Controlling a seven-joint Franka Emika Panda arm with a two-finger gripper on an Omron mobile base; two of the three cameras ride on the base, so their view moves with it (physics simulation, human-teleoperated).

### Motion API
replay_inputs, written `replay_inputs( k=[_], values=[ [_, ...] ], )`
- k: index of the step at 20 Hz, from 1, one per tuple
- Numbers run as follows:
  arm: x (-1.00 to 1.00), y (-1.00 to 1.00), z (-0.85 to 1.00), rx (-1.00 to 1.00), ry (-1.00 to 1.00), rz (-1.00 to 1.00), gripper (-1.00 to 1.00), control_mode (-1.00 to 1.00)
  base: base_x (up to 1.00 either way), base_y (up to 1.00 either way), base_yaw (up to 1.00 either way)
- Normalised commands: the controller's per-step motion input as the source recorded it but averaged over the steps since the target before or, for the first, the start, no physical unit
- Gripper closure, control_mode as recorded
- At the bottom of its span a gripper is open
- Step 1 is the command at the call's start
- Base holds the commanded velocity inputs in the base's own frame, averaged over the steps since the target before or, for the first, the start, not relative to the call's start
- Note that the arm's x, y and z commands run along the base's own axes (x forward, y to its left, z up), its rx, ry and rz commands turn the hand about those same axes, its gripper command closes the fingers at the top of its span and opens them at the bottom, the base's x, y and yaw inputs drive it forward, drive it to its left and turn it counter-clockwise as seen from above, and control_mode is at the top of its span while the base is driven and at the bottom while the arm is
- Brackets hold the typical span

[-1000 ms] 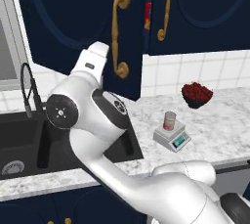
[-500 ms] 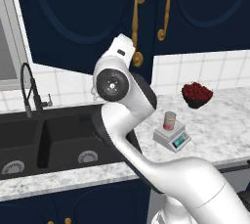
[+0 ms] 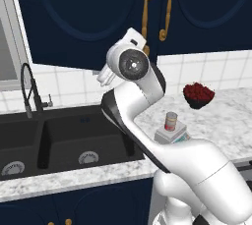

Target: Pick the canned food and place it on the digital scale for weighing, and close the cabinet.

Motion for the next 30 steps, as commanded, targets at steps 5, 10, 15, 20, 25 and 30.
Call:
replay_inputs(
  k=[5, 10, 15, 20, 25, 30],
  values=[
    [0.56, -0.15, 0.00, 0.11, 0.06, 0.07, -1.00, -1.00, 0.00, 0.00, 0.00],
    [0.59, -0.12, 0.00, 0.11, 0.05, 0.08, -1.00, -1.00, 0.00, 0.00, 0.00],
    [0.59, -0.05, 0.00, 0.10, 0.07, 0.06, -1.00, -1.00, 0.00, 0.00, 0.00],
    [0.58, 0.00, 0.00, 0.08, 0.08, 0.03, -1.00, -1.00, 0.00, 0.00, 0.00],
    [0.55, 0.00, 0.00, 0.08, 0.05, 0.02, -1.00, -1.00, 0.00, 0.00, 0.00],
    [0.52, 0.00, 0.00, 0.08, 0.05, 0.01, -1.00, -1.00, 0.00, 0.00, 0.00]
  ],
)
